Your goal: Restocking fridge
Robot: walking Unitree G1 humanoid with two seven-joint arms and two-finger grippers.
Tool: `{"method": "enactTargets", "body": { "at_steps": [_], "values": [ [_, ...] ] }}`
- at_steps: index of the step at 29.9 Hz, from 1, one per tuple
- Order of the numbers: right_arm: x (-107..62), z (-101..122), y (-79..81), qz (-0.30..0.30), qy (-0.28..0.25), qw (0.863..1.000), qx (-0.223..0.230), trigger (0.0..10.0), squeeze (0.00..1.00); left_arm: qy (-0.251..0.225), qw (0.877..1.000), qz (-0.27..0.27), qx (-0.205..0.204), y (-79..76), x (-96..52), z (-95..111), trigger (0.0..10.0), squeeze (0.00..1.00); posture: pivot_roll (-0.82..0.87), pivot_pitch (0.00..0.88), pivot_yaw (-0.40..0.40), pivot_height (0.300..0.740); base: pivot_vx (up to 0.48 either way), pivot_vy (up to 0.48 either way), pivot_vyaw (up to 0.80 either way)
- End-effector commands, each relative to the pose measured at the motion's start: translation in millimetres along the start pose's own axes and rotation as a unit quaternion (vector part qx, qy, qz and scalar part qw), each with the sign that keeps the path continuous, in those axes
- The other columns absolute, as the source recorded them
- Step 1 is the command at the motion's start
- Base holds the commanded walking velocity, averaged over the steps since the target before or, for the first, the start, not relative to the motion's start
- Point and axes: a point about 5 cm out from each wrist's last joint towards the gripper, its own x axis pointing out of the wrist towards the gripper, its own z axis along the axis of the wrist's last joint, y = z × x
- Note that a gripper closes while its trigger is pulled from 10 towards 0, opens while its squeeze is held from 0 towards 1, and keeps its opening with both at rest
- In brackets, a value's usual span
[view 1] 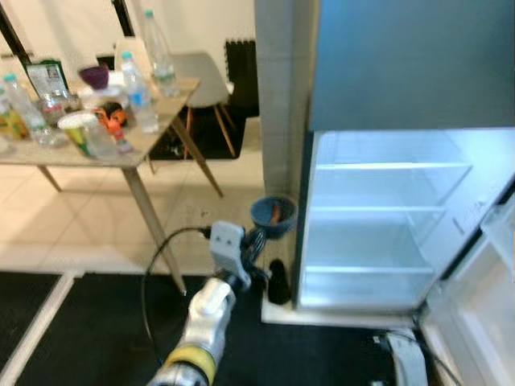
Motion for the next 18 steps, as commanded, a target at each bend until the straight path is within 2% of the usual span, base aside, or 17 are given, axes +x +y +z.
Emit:
{"method": "enactTargets", "body": {
  "at_steps": [1,5,18],
  "values": [
    [-1.7,-6.2,-2.0,-0.003,0.009,1.0,0.0,10.0,0.0,-0.002,1.0,-0.005,0.001,-0.6,-0.2,0.7,10.0,0.0,-0.05,0.039,0.025,0.74,0.0,-0.428,0.0],
    [-2.2,-7.5,-2.6,-0.004,0.011,1.0,-0.002,10.0,0.0,-0.003,1.0,-0.007,-0.001,-1.0,-0.5,0.6,10.0,0.0,-0.05,0.041,0.025,0.74,0.0,-0.427,0.0],
    [-2.4,-9.8,-2.2,-0.005,0.014,1.0,-0.001,10.0,0.0,0.002,1.0,-0.014,-0.012,-2.3,1.0,0.1,10.0,0.0,-0.06,0.034,0.03,0.74,0.0,0.0,0.0]
  ]
}}
